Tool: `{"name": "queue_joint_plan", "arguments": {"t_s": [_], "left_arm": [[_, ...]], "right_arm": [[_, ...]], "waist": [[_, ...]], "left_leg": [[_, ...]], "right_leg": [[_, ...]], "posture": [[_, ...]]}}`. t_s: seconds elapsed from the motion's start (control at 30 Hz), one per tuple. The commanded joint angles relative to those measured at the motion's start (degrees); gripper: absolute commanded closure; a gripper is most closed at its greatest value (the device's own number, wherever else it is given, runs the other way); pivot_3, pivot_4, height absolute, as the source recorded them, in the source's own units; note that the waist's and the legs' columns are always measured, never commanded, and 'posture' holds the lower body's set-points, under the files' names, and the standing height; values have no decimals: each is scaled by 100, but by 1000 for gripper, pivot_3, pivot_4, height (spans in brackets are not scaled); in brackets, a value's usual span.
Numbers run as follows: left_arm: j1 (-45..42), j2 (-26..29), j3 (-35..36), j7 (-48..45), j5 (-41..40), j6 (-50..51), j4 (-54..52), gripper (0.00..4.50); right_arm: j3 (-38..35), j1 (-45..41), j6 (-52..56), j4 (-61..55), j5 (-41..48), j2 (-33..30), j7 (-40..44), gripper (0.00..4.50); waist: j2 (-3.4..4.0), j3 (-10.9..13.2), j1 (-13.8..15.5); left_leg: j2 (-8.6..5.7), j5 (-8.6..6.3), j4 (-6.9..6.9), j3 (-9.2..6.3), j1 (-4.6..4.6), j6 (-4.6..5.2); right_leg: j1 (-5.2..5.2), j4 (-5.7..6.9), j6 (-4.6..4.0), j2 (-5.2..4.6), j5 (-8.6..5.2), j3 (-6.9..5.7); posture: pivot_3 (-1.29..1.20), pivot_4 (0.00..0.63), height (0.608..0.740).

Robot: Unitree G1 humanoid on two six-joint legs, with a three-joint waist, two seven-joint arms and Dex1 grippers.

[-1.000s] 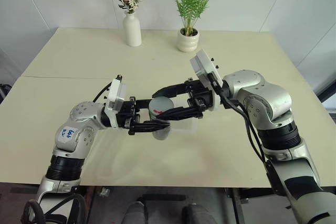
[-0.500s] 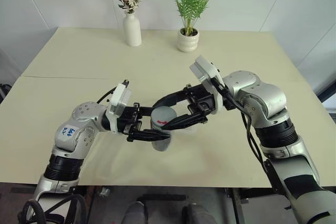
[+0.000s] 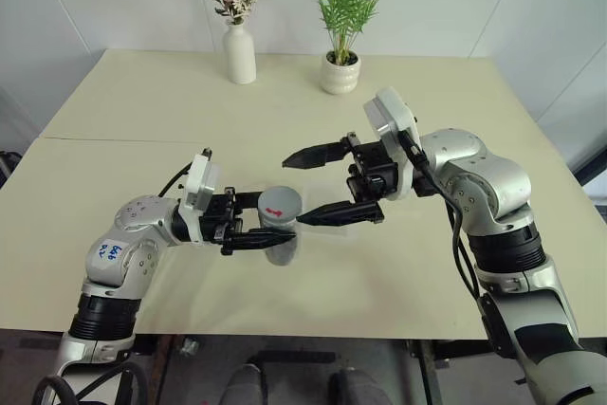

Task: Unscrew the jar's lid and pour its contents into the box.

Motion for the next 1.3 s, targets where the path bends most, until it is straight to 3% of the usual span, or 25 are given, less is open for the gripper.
{"name": "queue_joint_plan", "arguments": {"t_s": [0.03, 0.53, 1.3], "left_arm": [[64, -24, 249, 301, 178, -391, -66, 1986], [-35, -322, -54, 507, 402, -686, 129, 1986], [15, -417, -67, 469, 391, -743, 123, 1986]], "right_arm": [[-243, 94, -184, -353, -86, 129, -596, 49], [276, 480, 153, -907, -485, 501, -1885, 49], [330, 395, 81, -462, -745, 759, -2151, 49]], "waist": [[0, 0, -2], [0, 0, 0], [0, 0, 1]], "left_leg": [[0, 0, 0, 0, 0, 0], [0, 0, 1, 2, 0, -1], [1, 0, 1, 2, 0, -1]], "right_leg": [[0, 0, 0, 0, 0, 0], [-1, 5, 0, 1, 0, 2], [-1, 5, 0, 2, 0, 2]], "posture": [[0, 150, 740], [0, 150, 740], [0, 150, 740]]}}
